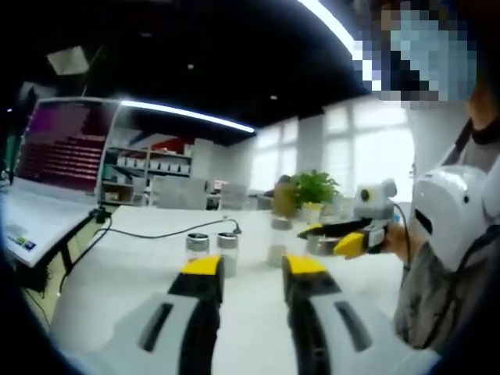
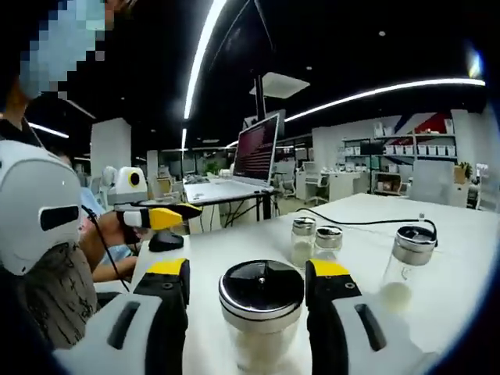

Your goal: Rotate the seasoning bottle until the label or dispensing opening points toward the visible target arrow and the bottle remains upright within the marked orientation range

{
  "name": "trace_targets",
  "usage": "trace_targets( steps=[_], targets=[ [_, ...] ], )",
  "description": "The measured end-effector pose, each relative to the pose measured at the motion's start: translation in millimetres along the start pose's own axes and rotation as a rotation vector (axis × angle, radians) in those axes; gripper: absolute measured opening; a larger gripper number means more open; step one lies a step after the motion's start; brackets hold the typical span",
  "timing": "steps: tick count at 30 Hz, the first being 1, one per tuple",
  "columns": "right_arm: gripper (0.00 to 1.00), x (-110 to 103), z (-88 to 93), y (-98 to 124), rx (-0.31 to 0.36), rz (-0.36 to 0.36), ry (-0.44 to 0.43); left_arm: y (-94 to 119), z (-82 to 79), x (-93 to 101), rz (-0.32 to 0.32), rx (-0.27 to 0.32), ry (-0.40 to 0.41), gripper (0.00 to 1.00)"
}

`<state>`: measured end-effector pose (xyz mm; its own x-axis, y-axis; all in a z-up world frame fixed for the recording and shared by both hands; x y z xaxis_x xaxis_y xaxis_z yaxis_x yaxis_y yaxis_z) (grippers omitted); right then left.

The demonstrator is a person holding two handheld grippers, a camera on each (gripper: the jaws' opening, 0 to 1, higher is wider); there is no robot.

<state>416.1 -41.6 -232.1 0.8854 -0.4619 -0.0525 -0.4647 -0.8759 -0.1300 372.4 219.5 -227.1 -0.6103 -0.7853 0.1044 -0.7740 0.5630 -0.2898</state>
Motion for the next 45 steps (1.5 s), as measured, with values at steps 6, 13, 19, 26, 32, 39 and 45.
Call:
trace_targets(
  steps=[6,13,19,26,32,39,45],
  targets=[
    [0.51,4,7.1,2,-0.040,-0.027,0.051,-4,0.1,1.3,0.012,-0.004,-0.003,0.32],
    [0.44,13,12.7,4,-0.053,-0.098,0.037,-4,0.4,-0.7,-0.003,0.000,-0.005,0.32],
    [0.42,21,17.3,9,-0.041,-0.290,0.049,-3,4.3,-3.7,-0.017,-0.013,0.011,0.32],
    [0.42,26,18.6,8,-0.007,-0.375,0.046,-7,7.6,-2.6,-0.014,-0.011,0.023,0.32],
    [0.42,26,19.2,8,-0.004,-0.386,0.034,-8,10.4,-3.0,-0.020,-0.021,0.025,0.32],
    [0.41,22,20.5,8,-0.007,-0.307,0.025,-10,9.9,3.0,-0.008,-0.008,0.020,0.31],
    [0.41,15,22.4,8,0.005,-0.220,0.032,-1,6.9,15.8,0.002,0.001,0.005,0.31]
  ],
)
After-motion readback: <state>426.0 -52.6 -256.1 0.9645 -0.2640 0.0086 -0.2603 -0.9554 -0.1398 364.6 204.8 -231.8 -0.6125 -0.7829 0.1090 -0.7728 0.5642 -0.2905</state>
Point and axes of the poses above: the point that each gripper's makers call its tool centre point, and the gripper's own axes: y roughly backward along the fingers, x roughly to its right, z roughly out of its underside, the point moved 8 cm from there along y, roughly backward along the fingers, and after that the axes turned 14 degrees about x, right-handed, at the moved point
